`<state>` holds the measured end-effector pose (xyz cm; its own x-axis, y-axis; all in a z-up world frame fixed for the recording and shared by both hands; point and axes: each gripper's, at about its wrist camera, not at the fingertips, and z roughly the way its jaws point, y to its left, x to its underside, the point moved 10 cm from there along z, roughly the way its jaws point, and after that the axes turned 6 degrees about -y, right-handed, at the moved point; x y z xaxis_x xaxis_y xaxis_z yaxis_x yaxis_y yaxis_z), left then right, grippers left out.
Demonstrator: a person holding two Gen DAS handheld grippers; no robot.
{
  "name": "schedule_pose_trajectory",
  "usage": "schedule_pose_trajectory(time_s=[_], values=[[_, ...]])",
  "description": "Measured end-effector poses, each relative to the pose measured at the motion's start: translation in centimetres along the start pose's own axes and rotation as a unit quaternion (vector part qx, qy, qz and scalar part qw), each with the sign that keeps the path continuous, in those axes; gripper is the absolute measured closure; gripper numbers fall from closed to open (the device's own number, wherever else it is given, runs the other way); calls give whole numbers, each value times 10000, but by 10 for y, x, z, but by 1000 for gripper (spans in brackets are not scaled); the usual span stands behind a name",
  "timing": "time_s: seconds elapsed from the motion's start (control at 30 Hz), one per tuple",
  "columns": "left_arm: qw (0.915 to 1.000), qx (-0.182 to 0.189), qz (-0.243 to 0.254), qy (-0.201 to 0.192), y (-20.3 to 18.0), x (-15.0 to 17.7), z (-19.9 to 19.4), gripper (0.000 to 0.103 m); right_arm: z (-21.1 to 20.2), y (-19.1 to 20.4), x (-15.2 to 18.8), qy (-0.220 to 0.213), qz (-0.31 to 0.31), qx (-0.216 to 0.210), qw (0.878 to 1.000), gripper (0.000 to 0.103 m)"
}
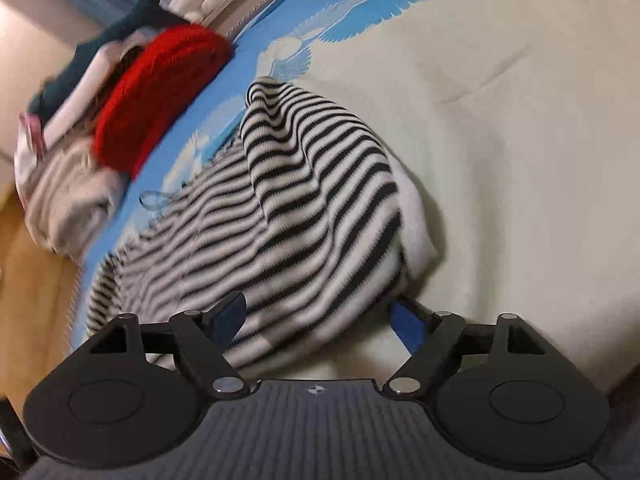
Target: Fold small clothes
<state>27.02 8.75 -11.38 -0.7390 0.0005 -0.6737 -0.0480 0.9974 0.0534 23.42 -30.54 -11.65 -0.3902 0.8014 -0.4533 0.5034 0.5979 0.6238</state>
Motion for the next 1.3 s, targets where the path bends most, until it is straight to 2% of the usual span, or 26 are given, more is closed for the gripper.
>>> schedule_pose_trajectory(time_s=[0.03,0.07,0.1,0.23,0.33,0.4,0.53,0.73,0.8,0.87,0.97,1.03,1.07,1.1,1.13,1.2,1.23,1.27,1.3], values=[[10000,-14,-22,26,0,0,1,0,5,2,-1,16,96,-63,9999,24],[10000,-21,-45,42,1,0,1,0,8,4,-4,25,121,-50,9999,46],[9999,-47,-75,57,2,0,2,0,10,2,-7,-60,179,47,9998,90],[9992,-213,-322,125,16,2,-1,0,10,-14,-25,-94,619,86,9980,90],[9980,-396,-476,83,33,2,-4,0,-2,-23,-47,-499,607,172,9968,90],[9974,-366,-574,216,39,4,1,0,-7,-31,-58,-628,658,272,9955,90],[9962,-564,-383,533,44,16,16,0,5,-42,-56,-444,697,497,9953,89],[9960,-448,-404,666,43,18,20,0,10,-37,-55,-411,638,840,9936,88],[9956,-385,-545,664,45,15,18,0,0,-15,-64,-598,-43,1064,9925,89],[9953,-347,-669,611,50,11,14,0,-8,34,-71,-957,-1170,1196,9812,89],[9947,-357,-816,510,59,3,8,0,-10,146,-59,-1517,-2955,930,9386,90],[9940,-368,-934,438,68,-2,4,0,-3,224,-21,-1760,-4110,549,8928,90],[9934,-374,-1004,409,74,-5,2,0,2,254,5,-1818,-4647,379,8658,90],[9927,-380,-1078,385,78,-7,0,0,9,285,45,-1837,-5281,142,8289,90],[9917,-388,-1178,343,84,-10,-2,0,15,301,77,-1755,-5697,-50,8029,90],[9897,-404,-1347,284,94,-14,-6,0,35,314,161,-1322,-6590,-360,7396,89],[9888,-399,-1408,282,97,-15,-6,0,46,308,193,-1049,-6862,-390,7188,89],[9881,-358,-1469,296,99,-14,-6,0,56,299,220,-729,-7035,-397,7059,89],[9876,-286,-1509,330,98,-13,-6,0,66,287,243,-413,-7102,-400,7017,89]])
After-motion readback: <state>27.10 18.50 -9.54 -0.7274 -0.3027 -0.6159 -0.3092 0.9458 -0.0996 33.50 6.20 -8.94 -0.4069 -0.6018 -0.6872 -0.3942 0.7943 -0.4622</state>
